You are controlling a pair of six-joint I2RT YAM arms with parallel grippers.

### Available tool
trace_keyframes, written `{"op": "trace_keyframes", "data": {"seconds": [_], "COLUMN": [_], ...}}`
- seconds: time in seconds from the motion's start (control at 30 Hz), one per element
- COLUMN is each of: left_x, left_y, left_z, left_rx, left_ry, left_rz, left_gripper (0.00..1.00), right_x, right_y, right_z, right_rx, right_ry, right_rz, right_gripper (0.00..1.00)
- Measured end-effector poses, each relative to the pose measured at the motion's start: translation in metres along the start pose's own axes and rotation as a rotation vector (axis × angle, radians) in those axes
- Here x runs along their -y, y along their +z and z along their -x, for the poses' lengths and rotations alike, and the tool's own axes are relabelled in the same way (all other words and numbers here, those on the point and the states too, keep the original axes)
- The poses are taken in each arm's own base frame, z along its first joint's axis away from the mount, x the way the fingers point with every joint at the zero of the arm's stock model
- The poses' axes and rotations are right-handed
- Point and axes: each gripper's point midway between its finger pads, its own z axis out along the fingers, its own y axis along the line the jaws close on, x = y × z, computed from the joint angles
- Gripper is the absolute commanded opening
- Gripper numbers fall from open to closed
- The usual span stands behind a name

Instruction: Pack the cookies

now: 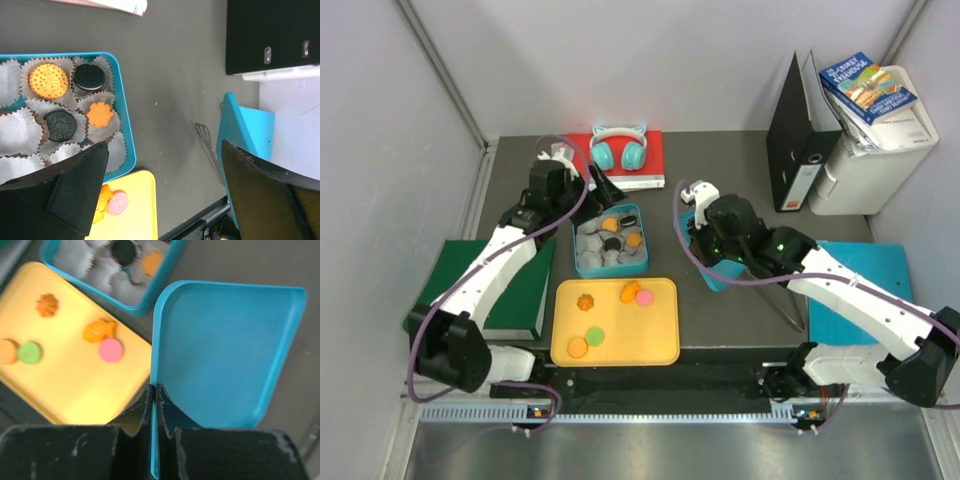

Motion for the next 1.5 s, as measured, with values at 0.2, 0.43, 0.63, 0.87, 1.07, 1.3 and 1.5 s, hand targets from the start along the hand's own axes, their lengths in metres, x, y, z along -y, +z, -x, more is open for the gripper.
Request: {"op": "trace_keyframes", "data": {"seconds": [0.2, 0.43, 0.63, 0.87, 1.07, 1.3, 1.5], "left_x": [-0.01, 0.005, 0.034, 0.049, 0.053, 0.064, 0.056], "left_y": [0.017, 0.026, 0.03, 0.04, 0.046, 0.047, 0.049], "left_z": [-0.022, -0.038, -0.044, -0.073, -0.088, -0.098, -0.119], "left_rx": [-0.12, -0.231, -0.281, -0.372, -0.415, -0.436, -0.486], "left_ry": [-0.015, -0.01, 0.038, 0.07, 0.072, 0.088, 0.071], "left_rz": [0.004, -0.079, -0.171, -0.219, -0.238, -0.289, -0.298], "left_gripper": [0.98, 0.98, 0.98, 0.98, 0.98, 0.87, 0.51], "right_x": [0.017, 0.014, 0.001, -0.021, -0.037, -0.046, -0.049], "right_y": [-0.004, -0.009, -0.011, -0.004, 0.0, 0.003, 0.002], "right_z": [-0.021, -0.044, -0.044, -0.049, -0.042, -0.029, -0.019], "right_rx": [-0.045, -0.103, -0.093, -0.111, -0.101, -0.073, -0.054], "right_ry": [-0.143, -0.307, -0.398, -0.476, -0.504, -0.523, -0.536], "right_rz": [-0.145, -0.199, -0.188, -0.148, -0.122, -0.11, -0.107], "right_gripper": [0.0, 0.0, 0.0, 0.0, 0.0, 0.0, 0.0]}}
